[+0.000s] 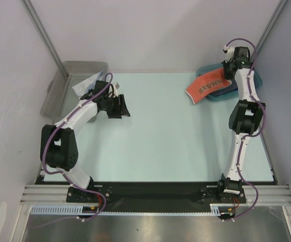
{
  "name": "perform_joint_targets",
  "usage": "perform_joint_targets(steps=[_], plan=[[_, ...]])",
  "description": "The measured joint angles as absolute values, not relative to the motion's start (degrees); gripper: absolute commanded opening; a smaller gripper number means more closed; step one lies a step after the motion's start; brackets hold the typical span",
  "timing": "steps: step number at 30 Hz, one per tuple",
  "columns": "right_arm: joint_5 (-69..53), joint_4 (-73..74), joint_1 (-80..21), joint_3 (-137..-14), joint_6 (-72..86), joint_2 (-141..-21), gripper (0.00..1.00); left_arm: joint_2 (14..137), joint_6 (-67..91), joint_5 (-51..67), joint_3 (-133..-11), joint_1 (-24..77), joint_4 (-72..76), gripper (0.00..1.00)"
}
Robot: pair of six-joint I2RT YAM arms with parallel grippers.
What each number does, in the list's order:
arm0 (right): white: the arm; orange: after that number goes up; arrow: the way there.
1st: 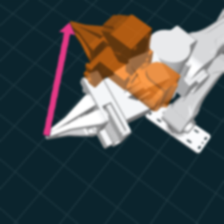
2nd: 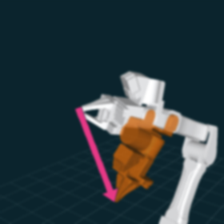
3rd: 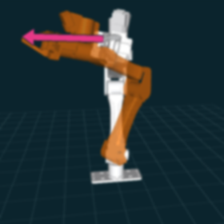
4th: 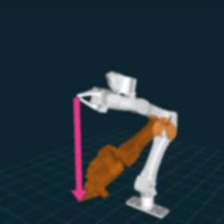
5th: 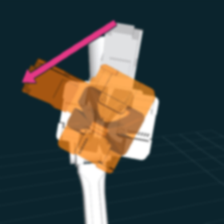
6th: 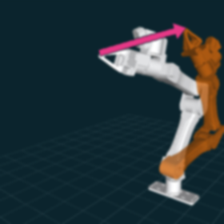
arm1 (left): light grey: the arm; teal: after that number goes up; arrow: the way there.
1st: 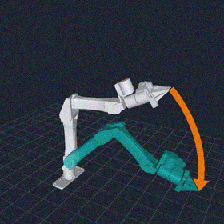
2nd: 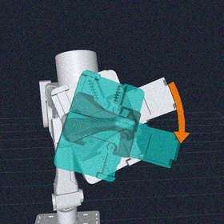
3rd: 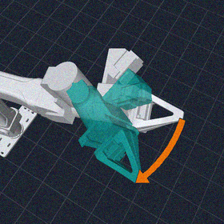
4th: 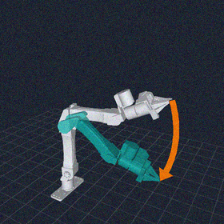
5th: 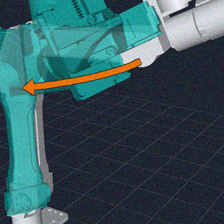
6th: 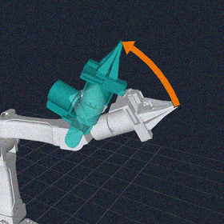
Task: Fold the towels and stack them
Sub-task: Neatly place the folded towel into the bin
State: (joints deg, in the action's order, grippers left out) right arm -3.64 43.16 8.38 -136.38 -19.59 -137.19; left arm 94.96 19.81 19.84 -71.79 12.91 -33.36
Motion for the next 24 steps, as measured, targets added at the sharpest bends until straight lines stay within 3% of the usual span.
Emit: perform_joint_targets(steps=[19,20,23,24], plan=[[-4.2,28.7,15.7,-138.6,-19.2,-143.1,0.00,94.8,20.9,26.3,-71.7,10.2,-28.3,0.59],[-4.3,28.1,15.6,-138.7,-19.2,-143.7,0.03,94.8,20.9,26.4,-71.7,10.2,-28.3,0.59],[-4.1,26.4,15.6,-139.6,-19.1,-145.9,0.37,94.8,20.9,26.3,-71.7,10.1,-28.4,0.60],[-3.9,25.8,15.6,-139.6,-18.8,-146.6,0.66,94.8,20.9,26.2,-71.7,10.1,-28.4,0.60]])
